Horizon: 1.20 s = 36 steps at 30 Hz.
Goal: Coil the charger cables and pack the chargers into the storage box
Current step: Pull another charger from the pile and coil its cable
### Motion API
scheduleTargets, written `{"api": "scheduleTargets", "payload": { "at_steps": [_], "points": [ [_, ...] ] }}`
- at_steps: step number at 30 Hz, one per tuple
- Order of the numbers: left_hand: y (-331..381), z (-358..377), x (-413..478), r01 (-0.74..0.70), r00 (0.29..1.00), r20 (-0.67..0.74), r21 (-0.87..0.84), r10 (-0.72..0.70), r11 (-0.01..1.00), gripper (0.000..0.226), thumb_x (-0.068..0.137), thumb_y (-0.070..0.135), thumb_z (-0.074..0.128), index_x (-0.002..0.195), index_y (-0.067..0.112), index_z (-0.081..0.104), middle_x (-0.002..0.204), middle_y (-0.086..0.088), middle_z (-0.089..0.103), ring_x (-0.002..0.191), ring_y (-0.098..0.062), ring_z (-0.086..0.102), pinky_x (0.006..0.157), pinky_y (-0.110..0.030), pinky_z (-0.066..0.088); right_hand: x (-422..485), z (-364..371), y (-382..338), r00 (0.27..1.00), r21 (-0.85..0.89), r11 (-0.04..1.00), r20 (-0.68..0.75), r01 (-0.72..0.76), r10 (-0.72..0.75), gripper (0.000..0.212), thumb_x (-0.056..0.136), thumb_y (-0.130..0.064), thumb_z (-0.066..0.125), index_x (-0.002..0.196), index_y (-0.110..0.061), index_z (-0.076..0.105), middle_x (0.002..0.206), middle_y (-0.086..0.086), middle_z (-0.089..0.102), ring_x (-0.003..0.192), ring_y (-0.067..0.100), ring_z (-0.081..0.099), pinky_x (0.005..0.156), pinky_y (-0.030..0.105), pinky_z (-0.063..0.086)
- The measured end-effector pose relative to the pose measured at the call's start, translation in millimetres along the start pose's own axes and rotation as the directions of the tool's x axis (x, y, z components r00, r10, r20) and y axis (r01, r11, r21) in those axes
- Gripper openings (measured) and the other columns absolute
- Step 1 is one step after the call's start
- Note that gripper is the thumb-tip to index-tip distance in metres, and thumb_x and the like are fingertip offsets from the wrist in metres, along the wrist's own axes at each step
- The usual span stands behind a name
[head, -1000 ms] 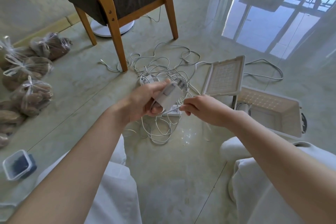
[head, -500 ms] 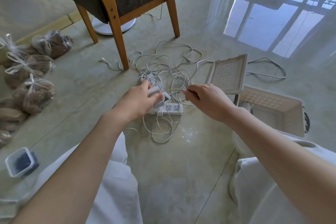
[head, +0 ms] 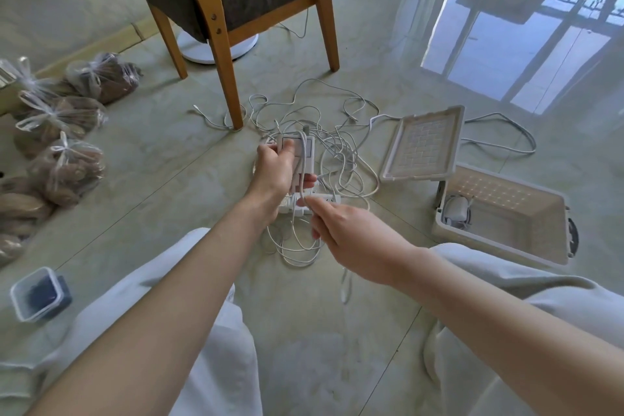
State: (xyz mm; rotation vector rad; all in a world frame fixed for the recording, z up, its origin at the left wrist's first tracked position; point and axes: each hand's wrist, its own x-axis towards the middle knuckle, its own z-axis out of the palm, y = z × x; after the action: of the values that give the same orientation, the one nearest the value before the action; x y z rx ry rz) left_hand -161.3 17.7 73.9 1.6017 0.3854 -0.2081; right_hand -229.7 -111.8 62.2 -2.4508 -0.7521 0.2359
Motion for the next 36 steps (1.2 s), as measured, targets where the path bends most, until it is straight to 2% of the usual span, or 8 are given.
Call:
{"api": "scheduleTargets", "payload": {
  "at_steps": [4,8,15,18,23,28,33,36],
  "points": [
    [13.7,0.8,-7.6,0.166,0.983,0.141,-0.436,-0.115,0.885,0.034,0.104,0.023,0.029,0.100,0.002,0.055,0.078,-0.019,0.060,0.057,-0.024,0.064,0.052,-0.029,0.057,-4.5,7.2,3.3,0.995,-0.013,1.000,0.095,-0.018,0.019,0.030,0.097,-0.010,0.033,0.126,-0.013,0.037,0.098,0.006,0.062,0.083,0.029,0.057,0.073,0.041,0.047],
    [21.3,-1.5,-14.6,0.279,0.947,0.289,-0.525,-0.140,0.804,0.038,0.102,0.025,0.031,0.087,0.007,0.060,0.066,-0.012,0.060,0.048,-0.020,0.057,0.045,-0.023,0.050,-5.1,7.7,16.8,0.989,0.028,0.998,0.135,-0.062,0.057,0.023,0.093,-0.004,0.035,0.111,-0.016,0.043,0.086,0.000,0.057,0.075,0.024,0.053,0.071,0.037,0.046],
    [20.8,-13.9,-20.9,0.296,0.825,0.536,-0.137,-0.181,0.945,0.034,0.100,0.029,0.032,0.099,0.010,0.060,0.083,-0.015,0.054,0.061,-0.023,0.046,0.040,-0.020,0.039,-1.4,-7.1,50.2,0.977,-0.070,0.991,0.173,-0.113,0.124,0.017,0.096,-0.010,0.035,0.091,-0.011,0.051,0.083,-0.001,0.052,0.075,0.022,0.050,0.069,0.034,0.040],
    [16.6,-14.0,-33.1,0.105,0.754,0.617,0.225,-0.225,0.969,0.038,0.101,0.031,0.030,0.091,0.007,0.057,0.059,-0.009,0.055,0.039,-0.018,0.042,0.036,-0.018,0.030,-1.0,-4.9,57.0,0.982,-0.233,0.969,0.144,-0.085,0.121,0.021,0.098,-0.018,0.035,0.093,-0.014,0.054,0.096,0.002,0.061,0.089,0.024,0.055,0.078,0.035,0.043],
    [13.0,-17.1,-39.0,-0.033,0.716,0.653,0.386,-0.248,0.922,0.035,0.100,0.034,0.031,0.085,0.009,0.051,0.061,-0.014,0.044,0.039,-0.018,0.034,0.036,-0.020,0.024,0.1,-5.4,57.5,0.991,-0.427,0.901,0.065,-0.075,0.113,0.021,0.098,-0.025,0.033,0.092,-0.019,0.053,0.105,0.000,0.064,0.106,0.021,0.053,0.094,0.027,0.034],
    [-2.3,-24.5,-25.4,-0.150,0.833,0.488,0.653,-0.261,0.742,0.037,0.097,0.044,0.040,0.082,0.011,0.043,0.064,-0.015,0.047,0.036,-0.018,0.038,0.034,-0.018,0.026,3.6,-6.4,63.4,0.994,-0.470,0.876,-0.042,-0.112,0.105,0.021,0.095,-0.025,0.040,0.104,-0.022,0.058,0.104,-0.005,0.066,0.105,0.018,0.052,0.091,0.024,0.032],
    [-13.9,-40.2,-7.3,-0.286,0.956,0.293,0.922,0.013,0.263,0.039,0.087,0.056,0.052,0.095,0.018,0.049,0.088,-0.003,0.058,0.076,-0.023,0.054,0.063,-0.031,0.038,-1.4,-20.2,82.7,0.943,-0.445,0.835,-0.072,-0.322,0.325,0.024,0.093,-0.011,0.046,0.110,-0.022,0.059,0.108,0.001,0.064,0.108,0.020,0.051,0.078,0.027,0.035],
    [-22.9,-39.7,0.5,-0.307,0.951,0.304,0.906,0.058,0.290,0.034,0.093,0.042,0.052,0.107,0.012,0.046,0.108,-0.011,0.059,0.094,-0.029,0.053,0.072,-0.034,0.038,-3.1,-27.2,74.0,0.950,-0.355,0.882,-0.096,-0.310,0.296,0.026,0.092,-0.009,0.043,0.107,-0.022,0.060,0.103,-0.002,0.063,0.104,0.019,0.053,0.071,0.026,0.034]
  ]
}}
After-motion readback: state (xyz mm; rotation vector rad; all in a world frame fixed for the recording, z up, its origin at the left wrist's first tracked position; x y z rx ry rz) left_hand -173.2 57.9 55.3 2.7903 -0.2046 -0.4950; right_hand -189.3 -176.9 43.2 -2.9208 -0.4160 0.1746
